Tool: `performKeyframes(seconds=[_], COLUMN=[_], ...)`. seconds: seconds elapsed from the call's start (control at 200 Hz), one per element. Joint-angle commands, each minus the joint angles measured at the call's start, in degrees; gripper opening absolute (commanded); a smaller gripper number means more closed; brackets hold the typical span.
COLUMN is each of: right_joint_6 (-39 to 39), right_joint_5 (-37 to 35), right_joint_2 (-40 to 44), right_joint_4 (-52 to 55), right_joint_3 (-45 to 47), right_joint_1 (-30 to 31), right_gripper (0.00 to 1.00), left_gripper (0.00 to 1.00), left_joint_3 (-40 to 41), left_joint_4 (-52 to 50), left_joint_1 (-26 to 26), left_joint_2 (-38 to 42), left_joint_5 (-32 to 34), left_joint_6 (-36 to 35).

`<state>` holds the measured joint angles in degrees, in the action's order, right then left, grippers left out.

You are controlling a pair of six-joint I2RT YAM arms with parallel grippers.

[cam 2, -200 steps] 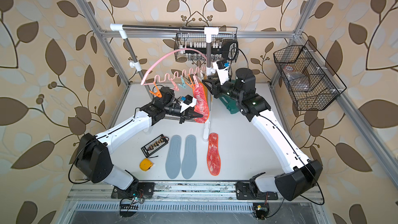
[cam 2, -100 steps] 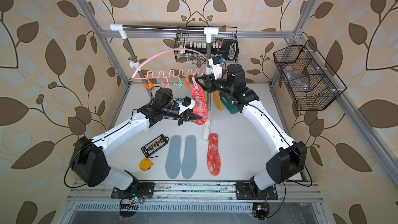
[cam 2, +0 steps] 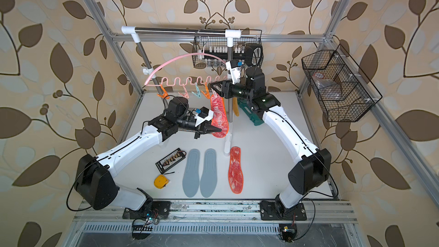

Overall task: Take the shoe insoles off the hanger
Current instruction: Open the clamp at the hanger.

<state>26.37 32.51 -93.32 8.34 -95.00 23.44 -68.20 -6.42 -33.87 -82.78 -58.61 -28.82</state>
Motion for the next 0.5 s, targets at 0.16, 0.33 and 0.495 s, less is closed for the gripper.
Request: performKeyframes(seconds=[0.16, 0.33, 0.495], right_joint_6=[1.13, 1.39, 1.31], right_joint_5=[1.59, 1.52, 0.97], right_joint_2=[-2.31, -2.75, -2.47], right_joint_4=[-1.22, -1.22, -2.26], right_joint_3=[-1.94, -1.94, -2.11], right_joint_1=[1.16, 1.17, 1.17], right_gripper=[0.48, 0.46, 0.28], left_gripper=[0.04, 0.04, 0.04], left_joint_3=[0.24, 0.18, 0.18], left_joint_4=[-1.32, -1.67, -1.67], left_joint_1=[-0.59, -0.59, -0.59], left_joint_2=[2.28, 2.35, 2.10], left_joint_5=[-0.82, -0.45, -0.54], left_joint_6=[-1.87, -2.13, -2.17])
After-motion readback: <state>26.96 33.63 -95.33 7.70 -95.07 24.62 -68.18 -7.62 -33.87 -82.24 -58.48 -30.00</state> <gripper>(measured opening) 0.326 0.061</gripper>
